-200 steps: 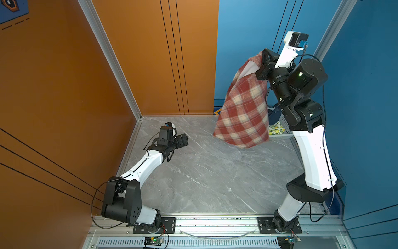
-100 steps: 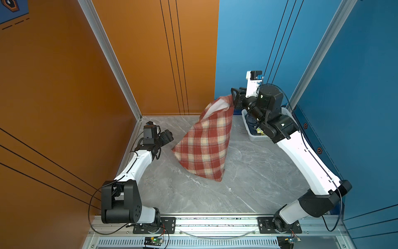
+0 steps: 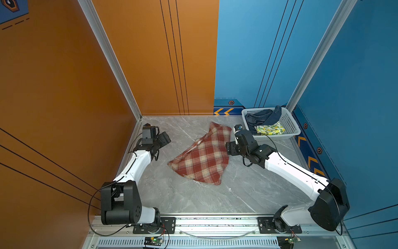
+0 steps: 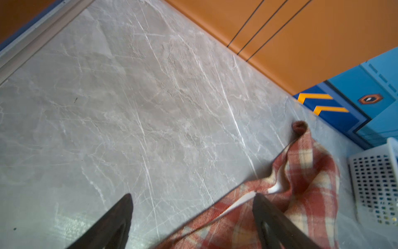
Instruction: Fold and stack the skirts
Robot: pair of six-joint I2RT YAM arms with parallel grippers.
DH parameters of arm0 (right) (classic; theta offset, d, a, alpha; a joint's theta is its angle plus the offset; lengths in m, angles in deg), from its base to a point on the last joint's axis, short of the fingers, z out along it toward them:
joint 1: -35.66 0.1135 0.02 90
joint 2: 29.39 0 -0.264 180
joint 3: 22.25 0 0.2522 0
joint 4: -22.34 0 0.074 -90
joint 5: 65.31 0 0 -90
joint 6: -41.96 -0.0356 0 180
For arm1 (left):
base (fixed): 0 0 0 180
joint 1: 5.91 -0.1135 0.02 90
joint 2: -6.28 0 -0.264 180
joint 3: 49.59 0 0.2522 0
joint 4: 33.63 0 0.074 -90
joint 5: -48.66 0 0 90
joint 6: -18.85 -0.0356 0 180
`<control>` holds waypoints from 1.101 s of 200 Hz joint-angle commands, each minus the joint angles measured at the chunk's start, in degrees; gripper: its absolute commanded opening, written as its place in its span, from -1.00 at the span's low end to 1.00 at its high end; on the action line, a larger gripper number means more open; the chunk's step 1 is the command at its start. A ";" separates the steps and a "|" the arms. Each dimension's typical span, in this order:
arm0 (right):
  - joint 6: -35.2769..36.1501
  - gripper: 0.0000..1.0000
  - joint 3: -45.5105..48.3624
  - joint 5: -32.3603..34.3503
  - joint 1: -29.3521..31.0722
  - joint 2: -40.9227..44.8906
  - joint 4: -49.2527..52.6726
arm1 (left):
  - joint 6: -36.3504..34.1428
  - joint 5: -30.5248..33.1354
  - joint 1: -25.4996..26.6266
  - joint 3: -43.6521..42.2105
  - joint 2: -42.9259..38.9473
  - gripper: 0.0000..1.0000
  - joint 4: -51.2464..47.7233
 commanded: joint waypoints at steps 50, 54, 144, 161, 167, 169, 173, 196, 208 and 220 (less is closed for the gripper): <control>-8.11 0.68 17.92 0.90 17.23 5.72 -5.05 | -1.11 3.17 7.60 7.89 4.32 0.75 -19.26; -8.16 0.67 18.77 0.77 17.68 5.81 -6.05 | -0.70 2.73 7.71 7.31 3.98 0.66 -19.59; -5.28 0.62 26.55 1.46 20.78 4.71 -13.81 | 7.26 7.03 11.74 -10.14 -0.59 0.62 -15.79; -4.20 0.62 26.67 1.44 20.81 4.80 -14.05 | 8.44 7.97 13.02 -11.86 1.50 0.55 -11.64; -3.84 0.62 26.67 1.36 20.84 4.86 -14.13 | 8.77 8.26 13.29 -12.35 2.45 0.51 -10.19; -3.72 0.62 26.67 1.38 20.79 4.90 -14.10 | 8.92 8.31 13.31 -12.50 2.75 0.49 -9.70; -3.48 0.61 26.64 1.47 20.86 4.99 -14.16 | 9.07 8.32 13.48 -12.74 3.44 0.42 -8.52; -2.29 0.61 27.21 1.16 20.87 5.89 -15.52 | 8.22 9.92 14.73 -13.83 5.14 -0.19 -1.72; -1.48 0.61 27.53 0.89 20.97 6.58 -16.16 | 7.10 12.20 15.49 -13.36 5.26 -0.72 0.03; 0.04 0.62 27.83 0.81 21.29 7.07 -17.12 | 6.93 13.20 15.65 -12.60 4.17 -1.00 0.13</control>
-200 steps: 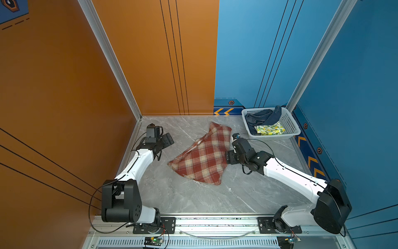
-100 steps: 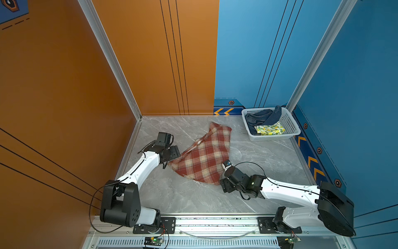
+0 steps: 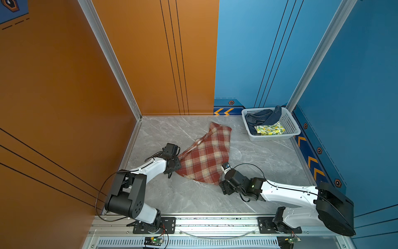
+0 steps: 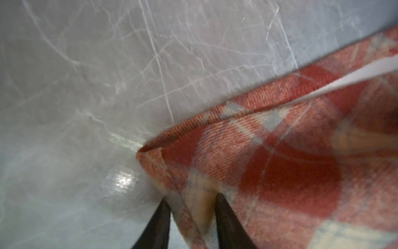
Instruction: Fold and stack the skirts
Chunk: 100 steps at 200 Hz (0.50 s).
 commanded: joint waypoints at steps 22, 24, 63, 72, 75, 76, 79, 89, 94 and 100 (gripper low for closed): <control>8.42 0.66 1.98 1.98 1.80 2.89 -4.28 | -0.98 8.02 3.86 3.26 -6.85 -1.00 4.22; 8.96 0.66 2.00 2.02 1.86 2.95 -4.42 | -0.89 8.34 4.25 3.66 -7.33 -1.00 3.76; 18.10 0.55 3.72 4.30 3.73 3.46 -11.90 | -1.67 15.05 12.45 15.46 -14.04 -1.00 -3.49; 19.15 0.56 4.17 4.21 3.65 3.73 -14.07 | -2.30 15.70 14.09 19.91 -14.29 -1.00 -3.96; 19.53 0.57 4.34 4.08 3.63 3.77 -14.68 | -2.56 16.06 14.70 21.02 -14.24 -1.00 -4.13; 19.68 0.57 4.31 3.98 3.63 3.78 -14.99 | -2.65 16.19 14.83 21.34 -14.23 -1.00 -4.25; 20.16 0.58 4.52 3.68 3.72 3.87 -15.96 | -2.86 16.72 15.44 22.50 -14.19 -1.00 -4.50; 20.74 0.61 4.88 2.82 3.72 3.97 -17.87 | -3.94 17.92 17.36 25.77 -13.64 -1.00 -4.72; 20.90 0.62 5.25 2.37 3.75 4.02 -19.24 | -4.56 18.51 18.17 27.33 -13.22 -1.00 -4.74; 20.93 0.63 5.87 2.13 3.87 3.76 -21.44 | -5.07 19.43 19.19 29.02 -12.60 -1.00 -4.95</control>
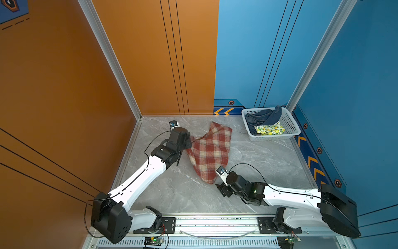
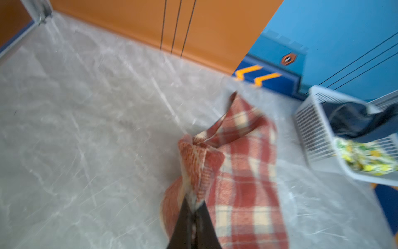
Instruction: Fold and stack the skirts
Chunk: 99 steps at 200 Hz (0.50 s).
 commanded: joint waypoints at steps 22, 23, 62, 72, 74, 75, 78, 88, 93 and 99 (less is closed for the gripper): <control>5.24 0.69 3.00 1.87 2.42 -0.39 -14.79 | -5.21 8.55 6.26 10.51 2.90 -1.00 -3.12; 5.27 0.69 3.02 1.91 2.56 -0.50 -15.01 | -5.24 8.65 6.40 10.77 2.94 -1.00 -3.12; 6.04 0.71 2.84 4.00 6.99 -3.88 -21.14 | -7.59 11.88 10.31 17.03 5.85 -1.00 -2.86; 5.47 0.72 2.86 4.81 7.99 -4.82 -22.56 | -8.63 13.34 11.51 18.66 6.48 -1.00 -2.92; 5.35 0.71 2.86 4.99 8.15 -5.03 -22.83 | -8.86 13.57 11.78 18.95 6.66 -1.00 -2.90; 5.24 0.71 2.86 5.01 8.23 -5.15 -22.99 | -8.96 13.71 11.89 19.11 6.75 -1.00 -2.88; 5.14 0.71 2.84 5.24 8.47 -5.28 -23.28 | -9.23 14.04 12.12 19.49 6.87 -1.00 -2.86; 4.20 0.71 2.76 6.44 9.44 -6.78 -25.01 | -9.68 14.70 12.66 20.42 7.33 -1.00 -2.89; 3.75 0.71 2.79 7.20 9.91 -7.59 -26.04 | -9.71 14.85 12.87 20.87 7.48 -1.00 -2.87; 3.21 0.70 2.79 8.39 10.39 -8.80 -27.23 | -9.79 15.24 13.16 21.30 7.69 -1.00 -2.86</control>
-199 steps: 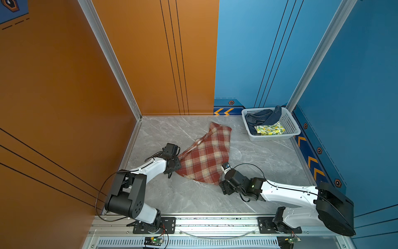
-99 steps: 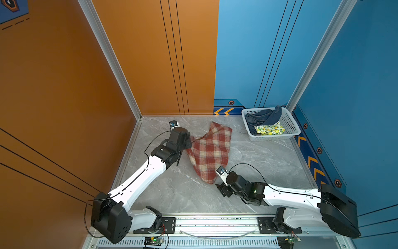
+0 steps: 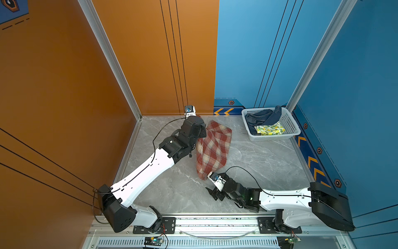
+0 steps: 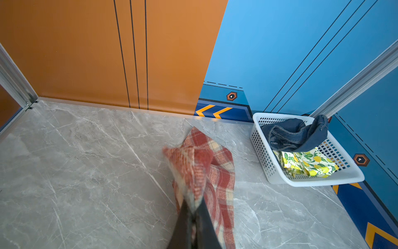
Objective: Fold and stack the skirts
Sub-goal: 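Lift the skirt with both grippers and stretch it between them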
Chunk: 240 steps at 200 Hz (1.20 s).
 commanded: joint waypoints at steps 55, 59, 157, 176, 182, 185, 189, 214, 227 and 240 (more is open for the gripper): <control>-8.58 0.68 -2.51 22.29 7.58 -17.39 -20.88 | -5.13 7.66 5.08 9.35 3.15 -1.00 0.03; -8.96 0.68 -2.99 23.73 7.83 -18.46 -21.53 | -5.31 7.95 5.27 9.71 3.31 -1.00 0.03; -14.72 0.69 -11.89 31.94 4.24 -34.83 -32.66 | -5.92 10.30 7.56 11.71 3.86 -1.00 -0.06; -13.76 0.19 -14.29 31.05 2.34 -37.00 -33.97 | -6.38 10.32 7.55 12.29 4.19 -1.00 -0.16; -13.74 -0.17 -14.12 30.62 1.69 -36.64 -34.37 | -6.62 10.37 7.43 12.55 4.28 -1.00 -0.16; -13.76 -0.39 -14.02 30.19 1.37 -36.21 -34.26 | -6.74 10.37 7.40 12.71 4.30 -1.00 -0.15; -13.88 -0.77 -13.74 29.94 1.12 -35.45 -33.86 | -6.95 10.37 7.35 13.00 4.37 -1.00 -0.23; -13.47 -1.00 -9.25 29.19 1.12 -27.17 -29.00 | -7.27 9.80 5.26 15.41 4.20 -1.00 -1.46; -13.39 -1.00 -6.47 28.69 1.32 -20.18 -23.99 | -7.17 8.74 3.26 17.24 4.08 -1.00 -2.80; -13.42 -1.00 -4.83 26.94 1.11 -11.10 -16.20 | -6.77 7.13 1.19 18.66 3.71 -1.00 -3.68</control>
